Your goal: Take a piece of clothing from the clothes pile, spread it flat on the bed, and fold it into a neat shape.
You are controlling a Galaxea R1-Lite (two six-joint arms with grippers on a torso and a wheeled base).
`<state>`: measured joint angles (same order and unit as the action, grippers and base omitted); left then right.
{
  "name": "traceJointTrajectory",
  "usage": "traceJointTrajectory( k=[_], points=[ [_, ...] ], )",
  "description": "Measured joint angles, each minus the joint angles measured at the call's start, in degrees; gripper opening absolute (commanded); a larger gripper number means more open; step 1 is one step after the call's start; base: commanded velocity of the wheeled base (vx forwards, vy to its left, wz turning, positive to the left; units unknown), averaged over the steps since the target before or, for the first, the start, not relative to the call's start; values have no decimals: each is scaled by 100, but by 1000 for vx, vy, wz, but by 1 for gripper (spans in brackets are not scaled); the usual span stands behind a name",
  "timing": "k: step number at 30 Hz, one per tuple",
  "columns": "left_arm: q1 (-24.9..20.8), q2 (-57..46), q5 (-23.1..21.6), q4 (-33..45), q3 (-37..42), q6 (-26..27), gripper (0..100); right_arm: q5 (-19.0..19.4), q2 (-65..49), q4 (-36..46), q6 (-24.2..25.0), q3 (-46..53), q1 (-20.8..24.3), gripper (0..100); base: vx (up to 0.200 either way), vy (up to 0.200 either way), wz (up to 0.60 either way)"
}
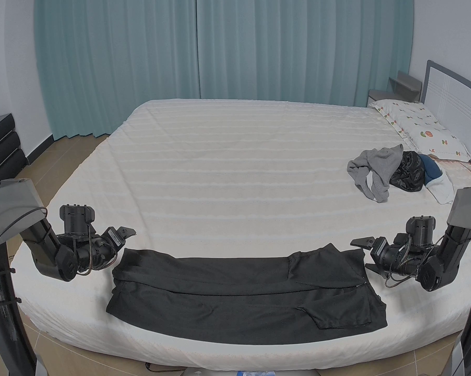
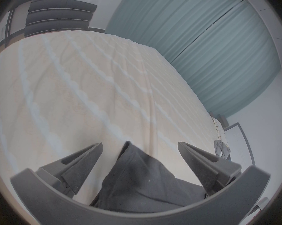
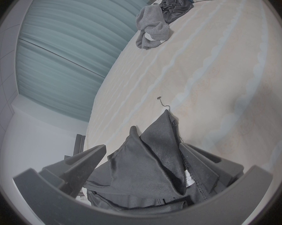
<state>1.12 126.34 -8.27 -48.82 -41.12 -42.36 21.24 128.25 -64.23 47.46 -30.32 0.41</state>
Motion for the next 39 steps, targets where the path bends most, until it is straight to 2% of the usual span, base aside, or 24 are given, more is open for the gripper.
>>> traceJointTrajectory(
  k=[8, 9, 17, 27, 39],
  points=[
    [-200, 325, -66, -26, -256, -37, 100, 2, 111, 0, -6, -44, 16, 100, 0, 0, 0],
    [-216, 358, -65, -66, -276, -35, 0, 0, 116, 0, -6, -44, 16, 100, 0, 0, 0],
    [-180, 549, 20, -433, -279, -24, 0, 0, 141, 0, -9, -44, 10, 100, 0, 0, 0],
    [4, 571, 549, -466, -190, -22, 0, 2, 144, -4, -2, -63, -21, 100, 0, 0, 0],
    [41, 613, 532, -731, -205, -48, 0, 0, 157, 0, 2, -79, -11, 100, 0, 0, 0]
  ],
)
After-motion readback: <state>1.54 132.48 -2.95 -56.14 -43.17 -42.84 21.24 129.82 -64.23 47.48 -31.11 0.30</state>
